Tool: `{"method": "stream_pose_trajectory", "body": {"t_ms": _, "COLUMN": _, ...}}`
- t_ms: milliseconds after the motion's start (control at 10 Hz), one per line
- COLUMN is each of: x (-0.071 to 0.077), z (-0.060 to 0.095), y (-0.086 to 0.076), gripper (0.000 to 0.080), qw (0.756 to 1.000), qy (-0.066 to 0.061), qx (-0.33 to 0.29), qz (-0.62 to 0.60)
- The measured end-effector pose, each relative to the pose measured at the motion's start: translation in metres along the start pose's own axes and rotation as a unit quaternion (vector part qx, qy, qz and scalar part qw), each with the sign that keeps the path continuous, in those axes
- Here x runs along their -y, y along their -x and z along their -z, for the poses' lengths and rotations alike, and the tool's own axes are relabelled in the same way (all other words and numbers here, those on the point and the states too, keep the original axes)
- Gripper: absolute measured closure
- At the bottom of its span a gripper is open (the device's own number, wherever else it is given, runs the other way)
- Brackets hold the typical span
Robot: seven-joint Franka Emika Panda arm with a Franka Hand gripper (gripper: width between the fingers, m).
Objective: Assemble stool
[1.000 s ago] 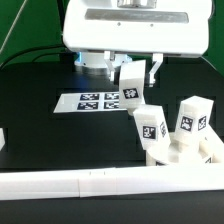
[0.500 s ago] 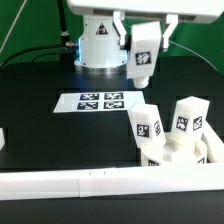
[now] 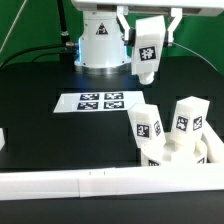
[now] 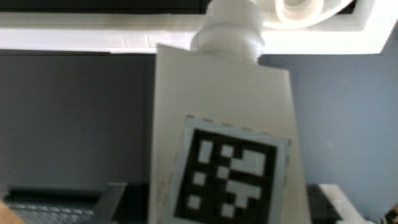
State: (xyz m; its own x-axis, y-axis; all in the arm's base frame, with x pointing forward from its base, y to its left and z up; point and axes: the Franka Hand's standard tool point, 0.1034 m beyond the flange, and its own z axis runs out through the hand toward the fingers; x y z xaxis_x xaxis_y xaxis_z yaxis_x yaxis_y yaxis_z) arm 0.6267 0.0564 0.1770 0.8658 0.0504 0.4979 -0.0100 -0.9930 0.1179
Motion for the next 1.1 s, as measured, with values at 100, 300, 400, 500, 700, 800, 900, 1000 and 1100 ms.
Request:
{"method": "stream_pose_trajectory", "body": {"t_ms": 100, "x": 0.006, "z": -0.01, "y": 0.0, "gripper": 0.0476, "qw": 0.999, "qy": 0.005, "qx": -0.031, "qz": 0.045}}
{"method": "stream_pose_trajectory", "body": {"t_ms": 300, "x": 0.001, "z": -0.022, "y": -0.001, "gripper": 0.0476, "qw": 0.991, "qy": 0.011, "qx": -0.087, "qz": 0.103}}
{"method": "stream_pose_trajectory", "body": {"t_ms": 400, "x": 0.011, "z": -0.026, "y": 0.003, "gripper": 0.0476, "qw": 0.993, "qy": 0.008, "qx": -0.083, "qz": 0.08}}
{"method": "stream_pose_trajectory", "body": {"t_ms": 500, "x": 0.017, "z": -0.024, "y": 0.004, "gripper": 0.0476, "qw": 0.995, "qy": 0.007, "qx": -0.077, "qz": 0.069}}
{"method": "stream_pose_trajectory", "body": {"t_ms": 700, "x": 0.013, "z": -0.025, "y": 0.004, "gripper": 0.0476, "qw": 0.994, "qy": 0.01, "qx": -0.077, "qz": 0.073}}
{"method": "stream_pose_trajectory", "body": {"t_ms": 800, "x": 0.017, "z": -0.024, "y": 0.003, "gripper": 0.0476, "qw": 0.994, "qy": 0.009, "qx": -0.084, "qz": 0.074}}
{"method": "stream_pose_trajectory", "body": {"t_ms": 900, "x": 0.024, "z": -0.025, "y": 0.001, "gripper": 0.0476, "qw": 0.991, "qy": 0.008, "qx": -0.107, "qz": 0.081}}
{"method": "stream_pose_trajectory", "body": {"t_ms": 1000, "x": 0.027, "z": -0.029, "y": 0.002, "gripper": 0.0476, "qw": 0.99, "qy": 0.008, "qx": -0.109, "qz": 0.084}}
{"method": "stream_pose_trajectory", "body": {"t_ms": 1100, "x": 0.031, "z": -0.032, "y": 0.002, "gripper": 0.0476, "qw": 0.991, "qy": 0.007, "qx": -0.108, "qz": 0.083}}
